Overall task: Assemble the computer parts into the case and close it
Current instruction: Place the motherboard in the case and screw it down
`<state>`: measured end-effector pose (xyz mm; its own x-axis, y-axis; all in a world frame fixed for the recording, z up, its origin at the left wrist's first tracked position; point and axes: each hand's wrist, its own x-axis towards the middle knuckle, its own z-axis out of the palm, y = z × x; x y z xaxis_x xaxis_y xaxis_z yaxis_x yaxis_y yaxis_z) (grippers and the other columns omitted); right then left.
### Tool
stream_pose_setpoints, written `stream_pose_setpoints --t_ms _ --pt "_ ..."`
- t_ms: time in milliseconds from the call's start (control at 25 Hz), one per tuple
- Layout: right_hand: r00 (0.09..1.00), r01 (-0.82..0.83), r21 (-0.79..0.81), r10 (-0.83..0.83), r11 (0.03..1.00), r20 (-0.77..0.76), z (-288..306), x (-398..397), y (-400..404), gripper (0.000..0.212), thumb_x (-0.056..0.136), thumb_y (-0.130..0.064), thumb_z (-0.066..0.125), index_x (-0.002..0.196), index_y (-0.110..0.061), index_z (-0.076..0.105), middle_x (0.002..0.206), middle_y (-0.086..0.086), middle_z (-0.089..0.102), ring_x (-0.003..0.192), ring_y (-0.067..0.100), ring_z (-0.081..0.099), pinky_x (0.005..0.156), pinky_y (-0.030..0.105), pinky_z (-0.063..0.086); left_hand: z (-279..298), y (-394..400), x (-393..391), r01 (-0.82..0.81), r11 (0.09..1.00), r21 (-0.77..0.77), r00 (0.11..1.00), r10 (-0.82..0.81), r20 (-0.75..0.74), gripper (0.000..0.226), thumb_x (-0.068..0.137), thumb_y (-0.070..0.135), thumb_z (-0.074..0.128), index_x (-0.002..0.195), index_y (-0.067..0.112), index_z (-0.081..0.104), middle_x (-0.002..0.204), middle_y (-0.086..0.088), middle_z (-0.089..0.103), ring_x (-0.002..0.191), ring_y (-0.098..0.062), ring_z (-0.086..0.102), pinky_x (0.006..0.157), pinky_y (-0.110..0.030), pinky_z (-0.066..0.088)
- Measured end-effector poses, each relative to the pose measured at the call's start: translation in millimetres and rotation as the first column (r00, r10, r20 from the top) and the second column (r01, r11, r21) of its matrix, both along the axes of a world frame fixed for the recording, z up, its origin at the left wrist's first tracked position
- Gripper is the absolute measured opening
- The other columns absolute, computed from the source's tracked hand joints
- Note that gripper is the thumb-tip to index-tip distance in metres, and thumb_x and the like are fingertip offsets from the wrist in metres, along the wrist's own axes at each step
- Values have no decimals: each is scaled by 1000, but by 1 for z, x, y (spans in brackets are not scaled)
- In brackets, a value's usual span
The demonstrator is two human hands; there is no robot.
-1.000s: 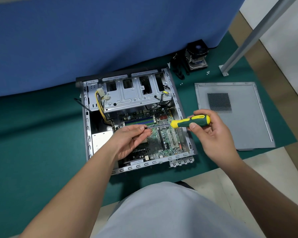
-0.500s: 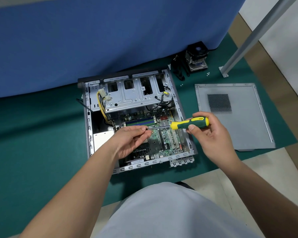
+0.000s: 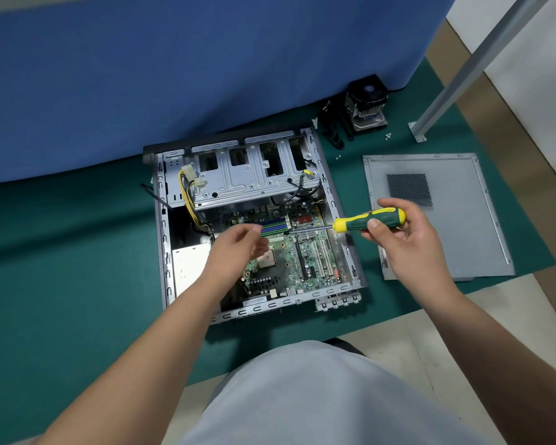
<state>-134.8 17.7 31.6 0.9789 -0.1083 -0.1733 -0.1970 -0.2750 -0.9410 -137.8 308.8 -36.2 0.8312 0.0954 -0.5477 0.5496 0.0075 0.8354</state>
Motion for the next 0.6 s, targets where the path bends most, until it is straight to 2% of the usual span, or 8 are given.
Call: stream_pose_setpoints --t_ms 40,80,160,240,320,440,520,600 --pt "1000 -29 -76 30 997 9 0 2 -3 33 95 -28 72 121 -44 60 93 -4 72 83 24 75 76 35 59 2 7 -1 97 966 240 984 -129 122 24 105 31 56 122 19 68 102 5 77 94 -6 72 87 -27 58" --pt "997 -67 -138 69 988 15 1 4 -5 35 93 -32 73 121 -47 58 94 -5 71 78 19 73 73 31 57 4 14 -1 167 878 449 938 -282 202 25 105 32 55 125 24 67 108 11 73 97 1 67 88 -21 53" --pt "988 -148 -203 154 968 16 0 5 -7 40 90 -34 75 123 -48 55 97 -16 71 76 5 70 70 14 51 2 31 2 187 645 741 810 -528 255 31 104 28 54 133 23 62 127 8 64 114 -3 58 100 -24 47" --pt "967 -248 -267 256 931 -2 -1 6 -5 39 91 -31 76 120 -47 55 100 -25 69 85 -3 70 75 7 49 -4 47 7 114 403 908 732 -652 198 42 101 24 56 143 18 56 145 -2 55 136 -22 48 115 -42 41" --pt "925 -362 -369 380 856 -26 -4 5 -2 36 92 -32 74 119 -45 56 99 -25 69 90 -9 67 76 4 46 -9 59 10 105 219 970 751 -657 68 54 102 32 54 154 20 43 160 -6 41 150 -30 34 125 -50 26" --pt "844 -499 -512 527 699 -102 -7 4 -1 34 95 -40 67 126 -41 52 104 -21 65 82 -15 61 69 10 42 -20 68 8 172 131 976 775 -629 -52 63 105 50 36 163 32 20 171 4 17 158 -20 11 129 -45 7" --pt "787 -557 -571 604 604 -129 -10 1 -1 36 98 -44 62 130 -36 50 109 -18 61 76 -19 55 66 11 36 -25 68 6 168 151 974 795 -605 -43 63 103 52 30 163 37 16 171 9 14 159 -14 7 129 -45 6" --pt "753 -589 -584 641 559 -146 -12 -3 -1 37 98 -44 61 132 -31 52 109 -15 60 77 -18 54 64 13 35 -27 67 6 144 164 976 814 -580 -22 62 103 49 32 162 38 18 170 12 18 158 -12 11 129 -44 8"
